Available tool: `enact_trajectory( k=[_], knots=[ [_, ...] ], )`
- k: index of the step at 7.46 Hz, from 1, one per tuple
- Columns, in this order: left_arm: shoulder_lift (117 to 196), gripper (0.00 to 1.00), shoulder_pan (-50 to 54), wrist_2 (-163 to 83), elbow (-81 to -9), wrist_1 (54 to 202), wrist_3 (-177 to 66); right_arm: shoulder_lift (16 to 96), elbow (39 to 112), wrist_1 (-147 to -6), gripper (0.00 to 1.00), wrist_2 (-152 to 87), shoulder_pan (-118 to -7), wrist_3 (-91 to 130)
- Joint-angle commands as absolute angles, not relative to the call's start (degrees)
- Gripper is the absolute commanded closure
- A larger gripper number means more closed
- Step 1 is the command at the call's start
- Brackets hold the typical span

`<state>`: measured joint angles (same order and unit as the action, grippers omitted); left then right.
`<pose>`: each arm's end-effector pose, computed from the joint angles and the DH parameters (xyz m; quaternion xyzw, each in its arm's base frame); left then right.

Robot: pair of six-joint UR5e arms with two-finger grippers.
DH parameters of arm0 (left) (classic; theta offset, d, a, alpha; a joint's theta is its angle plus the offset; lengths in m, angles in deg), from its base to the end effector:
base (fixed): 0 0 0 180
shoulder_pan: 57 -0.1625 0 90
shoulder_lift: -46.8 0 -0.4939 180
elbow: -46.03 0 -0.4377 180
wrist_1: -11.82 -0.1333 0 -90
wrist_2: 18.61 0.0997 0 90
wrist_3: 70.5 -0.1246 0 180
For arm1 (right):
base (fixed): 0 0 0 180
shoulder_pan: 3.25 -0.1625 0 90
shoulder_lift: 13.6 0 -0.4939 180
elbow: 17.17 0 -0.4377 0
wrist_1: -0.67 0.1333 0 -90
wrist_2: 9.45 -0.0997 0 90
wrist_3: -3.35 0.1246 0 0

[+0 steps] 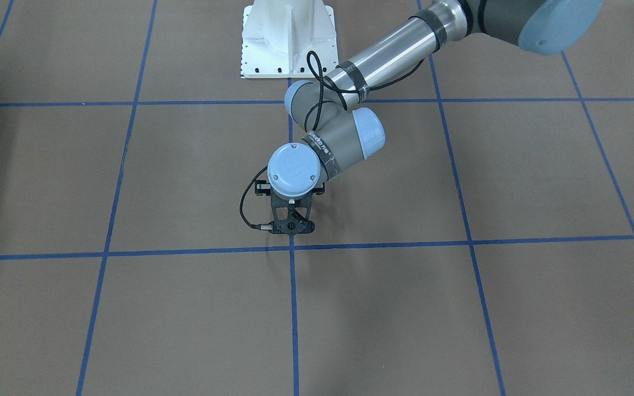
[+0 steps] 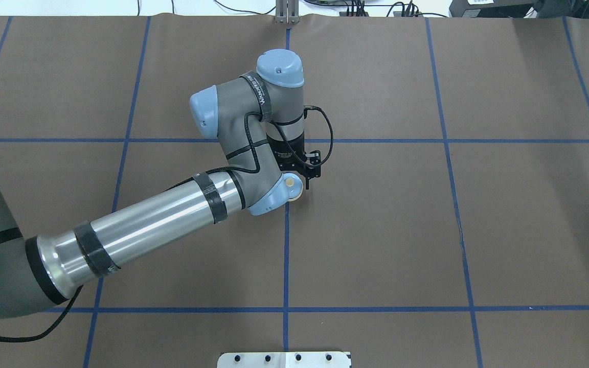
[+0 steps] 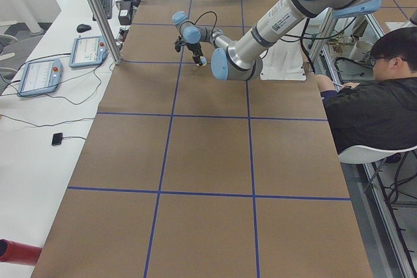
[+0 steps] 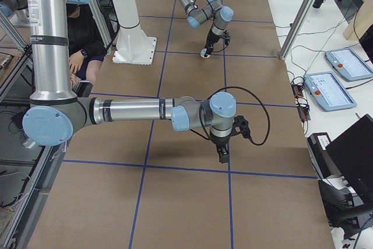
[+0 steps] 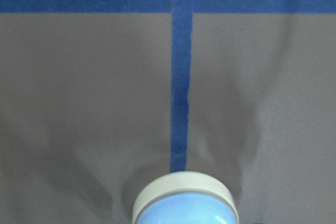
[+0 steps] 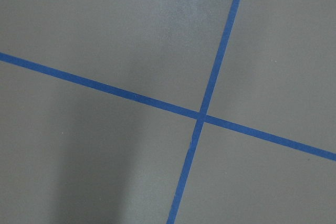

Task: Place and press bell with both arms
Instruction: 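Lower the bell onto the table and open the left gripper, then withdraw the left arm away while the right arm reaches in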

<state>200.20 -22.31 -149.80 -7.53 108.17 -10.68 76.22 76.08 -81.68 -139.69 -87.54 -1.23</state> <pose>0.7656 -0.5922 0.2088 -0.1405 0.4072 0.0655 0.9001 -0.0026 -0.5571 0.7044 0.0873 -0.3433 -0.1169 0.9278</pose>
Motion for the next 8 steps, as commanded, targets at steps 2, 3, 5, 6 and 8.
enact_trajectory(
  k=[2, 3, 5, 6, 8],
  knots=[
    [200.2, 0.0, -19.1, -149.1, -13.1, 105.5, -10.3, 76.1, 76.2, -81.6, 0.0, -139.7, -87.5, -1.4],
    [199.9, 0.0, -17.2, -149.0, -16.5, 101.1, -10.6, 76.1, 76.6, -81.6, 0.0, -140.2, -87.5, -1.3],
    [194.6, 0.0, -12.0, -149.0, -28.4, 96.9, -11.4, 76.2, 76.9, -77.0, 0.0, -141.2, -87.5, 0.1],
    [187.5, 0.0, -9.3, -148.7, -38.5, 95.6, -11.6, 76.1, 77.1, -76.6, 0.0, -142.0, -86.8, 4.8],
    [171.2, 0.0, -3.7, -148.4, -55.3, 95.2, -19.2, 75.7, 81.3, -76.8, 0.0, -142.1, -83.2, 12.1]
  ],
)
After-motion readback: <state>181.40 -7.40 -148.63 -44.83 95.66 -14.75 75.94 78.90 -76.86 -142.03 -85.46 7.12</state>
